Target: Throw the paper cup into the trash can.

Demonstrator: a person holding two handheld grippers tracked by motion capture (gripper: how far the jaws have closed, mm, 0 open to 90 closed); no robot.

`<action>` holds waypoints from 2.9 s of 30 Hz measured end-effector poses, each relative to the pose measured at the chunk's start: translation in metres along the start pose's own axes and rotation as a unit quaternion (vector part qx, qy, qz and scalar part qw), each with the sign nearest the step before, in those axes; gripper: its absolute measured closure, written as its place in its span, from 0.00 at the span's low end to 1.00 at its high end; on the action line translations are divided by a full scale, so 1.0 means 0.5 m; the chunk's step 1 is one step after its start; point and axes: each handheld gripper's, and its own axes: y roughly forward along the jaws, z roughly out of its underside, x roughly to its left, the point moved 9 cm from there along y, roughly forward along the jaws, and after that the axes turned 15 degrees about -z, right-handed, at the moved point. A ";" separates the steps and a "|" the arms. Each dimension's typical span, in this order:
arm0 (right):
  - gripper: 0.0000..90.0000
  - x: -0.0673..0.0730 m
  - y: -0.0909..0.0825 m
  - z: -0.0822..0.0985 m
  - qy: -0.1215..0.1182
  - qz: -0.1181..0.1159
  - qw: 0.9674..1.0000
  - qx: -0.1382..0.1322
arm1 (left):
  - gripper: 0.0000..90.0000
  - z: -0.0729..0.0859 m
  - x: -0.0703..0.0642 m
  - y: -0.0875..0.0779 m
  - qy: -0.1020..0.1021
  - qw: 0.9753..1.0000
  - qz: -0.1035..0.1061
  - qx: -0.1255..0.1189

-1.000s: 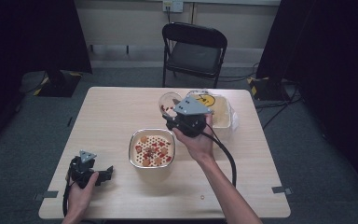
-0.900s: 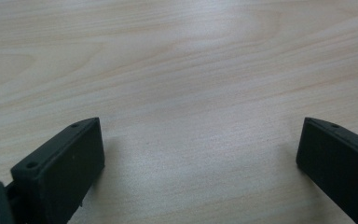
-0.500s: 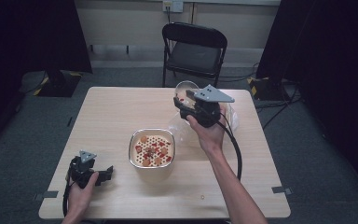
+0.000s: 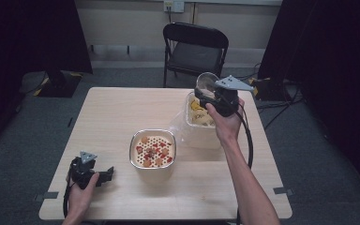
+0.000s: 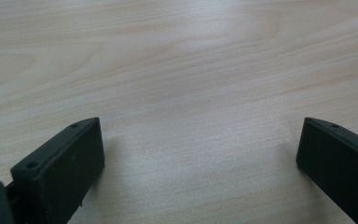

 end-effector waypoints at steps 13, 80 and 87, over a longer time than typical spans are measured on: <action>0.49 -0.085 0.010 0.047 0.047 0.008 0.998 0.043 | 0.00 0.000 0.000 0.000 0.001 1.000 0.000 0.000; 0.16 0.039 -0.219 0.319 0.077 -0.004 0.992 0.100 | 0.00 0.000 0.000 0.000 0.010 1.000 0.013 -0.003; 0.16 0.038 -0.230 0.389 0.091 0.002 0.988 0.127 | 0.00 0.000 0.000 0.000 0.011 1.000 0.016 -0.004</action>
